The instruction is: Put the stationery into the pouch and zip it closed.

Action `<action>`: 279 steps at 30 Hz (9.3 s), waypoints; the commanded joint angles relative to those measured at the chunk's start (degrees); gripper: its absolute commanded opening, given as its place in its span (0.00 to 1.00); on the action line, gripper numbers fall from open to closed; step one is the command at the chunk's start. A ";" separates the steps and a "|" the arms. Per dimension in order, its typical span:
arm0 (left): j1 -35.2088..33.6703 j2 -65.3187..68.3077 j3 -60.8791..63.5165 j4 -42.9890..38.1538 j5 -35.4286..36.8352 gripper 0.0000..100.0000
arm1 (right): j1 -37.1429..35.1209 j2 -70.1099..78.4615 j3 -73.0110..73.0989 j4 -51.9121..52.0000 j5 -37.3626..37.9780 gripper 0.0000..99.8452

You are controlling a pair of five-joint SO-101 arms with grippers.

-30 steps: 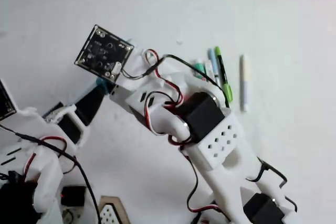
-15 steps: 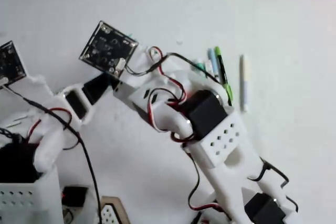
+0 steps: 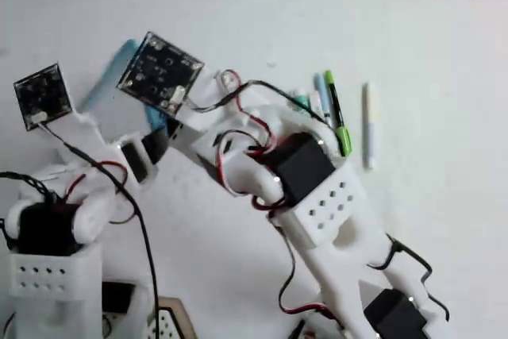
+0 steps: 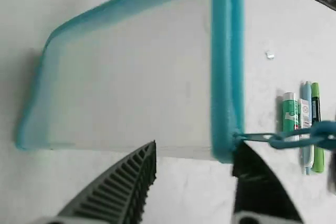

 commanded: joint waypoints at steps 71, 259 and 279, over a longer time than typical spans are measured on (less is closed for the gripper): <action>-19.91 16.84 -27.08 19.52 -25.67 0.02 | 28.09 -6.99 12.40 13.41 12.22 0.30; -19.74 17.19 -27.08 18.55 -25.49 0.02 | -5.76 -4.97 25.58 -49.27 -56.97 0.02; -19.56 17.19 -27.08 17.76 -25.41 0.02 | -3.65 -2.42 34.29 -60.09 -56.62 0.02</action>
